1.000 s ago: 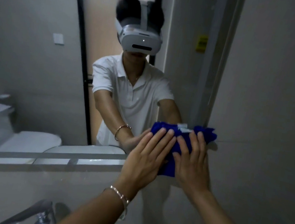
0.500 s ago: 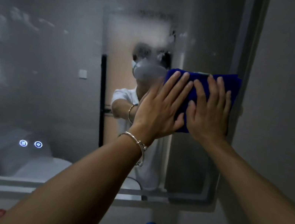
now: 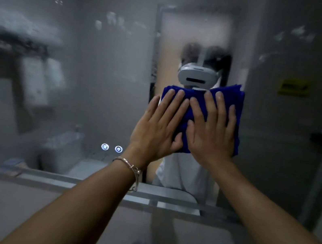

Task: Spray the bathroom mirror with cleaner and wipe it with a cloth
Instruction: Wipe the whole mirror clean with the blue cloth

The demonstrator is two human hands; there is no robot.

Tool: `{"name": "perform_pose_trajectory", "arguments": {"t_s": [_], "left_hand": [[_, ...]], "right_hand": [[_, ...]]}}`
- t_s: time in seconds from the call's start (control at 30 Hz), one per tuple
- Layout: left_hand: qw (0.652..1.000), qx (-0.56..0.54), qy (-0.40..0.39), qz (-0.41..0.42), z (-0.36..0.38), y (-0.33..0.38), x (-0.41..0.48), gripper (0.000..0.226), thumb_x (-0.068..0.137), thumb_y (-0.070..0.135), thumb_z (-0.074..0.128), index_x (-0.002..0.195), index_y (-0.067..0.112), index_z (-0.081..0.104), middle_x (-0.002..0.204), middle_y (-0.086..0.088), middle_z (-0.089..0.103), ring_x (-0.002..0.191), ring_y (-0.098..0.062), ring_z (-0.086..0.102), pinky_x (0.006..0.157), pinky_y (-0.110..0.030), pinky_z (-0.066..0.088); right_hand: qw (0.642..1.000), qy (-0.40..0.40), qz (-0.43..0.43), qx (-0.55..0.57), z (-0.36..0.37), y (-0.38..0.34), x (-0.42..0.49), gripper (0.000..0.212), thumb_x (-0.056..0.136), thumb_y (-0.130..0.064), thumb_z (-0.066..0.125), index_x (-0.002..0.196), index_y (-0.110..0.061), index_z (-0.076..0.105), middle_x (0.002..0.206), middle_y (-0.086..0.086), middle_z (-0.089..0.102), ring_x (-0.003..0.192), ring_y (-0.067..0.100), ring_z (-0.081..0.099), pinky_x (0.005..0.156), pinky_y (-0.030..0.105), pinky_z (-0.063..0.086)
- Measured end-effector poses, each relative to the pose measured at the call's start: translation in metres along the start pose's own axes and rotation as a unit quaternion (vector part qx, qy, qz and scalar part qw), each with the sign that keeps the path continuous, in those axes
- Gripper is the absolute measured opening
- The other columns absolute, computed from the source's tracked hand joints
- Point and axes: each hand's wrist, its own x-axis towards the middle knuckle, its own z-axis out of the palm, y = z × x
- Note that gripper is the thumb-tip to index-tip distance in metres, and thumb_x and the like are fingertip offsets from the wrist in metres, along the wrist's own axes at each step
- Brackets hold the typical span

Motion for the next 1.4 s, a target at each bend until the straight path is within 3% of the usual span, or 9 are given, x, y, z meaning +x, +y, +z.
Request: {"name": "perform_pose_trajectory", "arguments": {"t_s": [0.33,0.47,0.6,0.7,0.87,1.03,1.13,1.3,1.4], "left_hand": [[1.000,-0.004,-0.015,-0.005,0.017,-0.132,-0.094,0.069,0.091,0.041,0.027,0.148,0.004,0.015,0.154,-0.015,0.013,0.143,-0.032,0.019,0.114,-0.050,0.024],[1.000,-0.003,-0.009,-0.021,0.032,-0.184,-0.144,0.070,0.091,0.039,0.027,0.149,0.005,0.009,0.157,-0.014,0.003,0.144,-0.031,0.008,0.116,-0.049,0.015],[0.997,-0.054,-0.011,-0.051,0.048,-0.182,-0.198,0.077,0.088,0.036,0.033,0.150,0.007,-0.003,0.157,-0.013,-0.014,0.145,-0.030,-0.006,0.118,-0.046,0.003],[0.995,-0.086,-0.020,-0.049,0.058,-0.161,-0.230,0.079,0.087,0.036,0.036,0.150,0.007,-0.002,0.157,-0.014,-0.011,0.145,-0.031,-0.004,0.118,-0.046,0.004],[0.993,-0.108,-0.047,-0.028,0.075,-0.111,-0.279,0.085,0.083,0.036,0.040,0.149,0.004,-0.001,0.157,-0.017,-0.009,0.145,-0.034,-0.004,0.117,-0.049,0.006],[0.994,-0.093,-0.060,-0.022,0.090,-0.060,-0.309,0.072,0.088,0.019,0.031,0.148,0.001,-0.003,0.156,-0.021,-0.010,0.144,-0.039,-0.006,0.116,-0.052,0.002],[0.991,-0.093,-0.096,-0.032,0.086,-0.055,-0.308,0.076,0.086,0.028,0.033,0.148,0.001,-0.003,0.156,-0.020,-0.010,0.144,-0.039,-0.005,0.116,-0.053,0.002],[0.984,-0.137,-0.108,-0.040,0.064,-0.058,-0.281,0.081,0.085,0.040,0.040,0.149,0.003,0.007,0.157,-0.018,0.000,0.145,-0.036,0.002,0.115,-0.052,0.008],[0.985,-0.145,-0.082,-0.048,0.047,-0.069,-0.218,0.078,0.087,0.039,0.040,0.149,0.002,0.010,0.156,-0.016,0.009,0.145,-0.034,0.003,0.115,-0.051,0.009]], "right_hand": [[1.000,0.001,-0.021,0.012,0.033,-0.152,0.018,0.050,0.095,-0.034,0.036,0.142,-0.018,0.031,0.148,0.010,0.025,0.138,0.029,0.024,0.112,0.051,0.017],[0.999,0.011,-0.016,0.026,0.051,-0.227,0.016,0.049,0.095,-0.034,0.039,0.142,-0.020,0.033,0.148,0.009,0.027,0.138,0.028,0.025,0.113,0.050,0.016],[1.000,0.004,-0.010,0.026,0.063,-0.267,-0.023,0.050,0.094,-0.033,0.042,0.142,-0.021,0.032,0.147,0.009,0.029,0.137,0.028,0.028,0.112,0.048,0.017],[0.999,-0.016,-0.015,0.025,0.067,-0.272,-0.061,0.046,0.098,-0.034,0.038,0.142,-0.022,0.032,0.147,0.009,0.031,0.140,0.027,0.025,0.113,0.047,0.019],[0.998,-0.063,-0.001,0.027,0.068,-0.265,-0.136,0.040,0.103,-0.036,0.028,0.140,-0.023,0.035,0.146,0.008,0.032,0.148,0.021,0.004,0.114,0.045,0.017],[0.995,-0.100,-0.019,0.013,0.071,-0.245,-0.198,0.049,0.104,-0.035,0.023,0.152,-0.026,0.017,0.160,0.003,0.007,0.148,0.022,0.003,0.117,0.042,0.010],[0.994,-0.103,-0.026,0.021,0.070,-0.237,-0.198,0.052,0.104,-0.035,0.021,0.153,-0.028,0.008,0.161,0.001,-0.001,0.148,0.020,0.003,0.117,0.040,0.010],[0.995,-0.095,-0.016,0.041,0.064,-0.228,-0.176,0.051,0.103,-0.036,0.016,0.153,-0.029,0.008,0.161,-0.001,-0.003,0.148,0.020,0.001,0.117,0.040,0.008],[0.998,-0.054,0.021,0.038,0.055,-0.205,-0.124,0.052,0.104,-0.036,0.021,0.153,-0.030,0.007,0.160,0.000,0.009,0.148,0.018,0.002,0.117,0.041,0.009]]}}
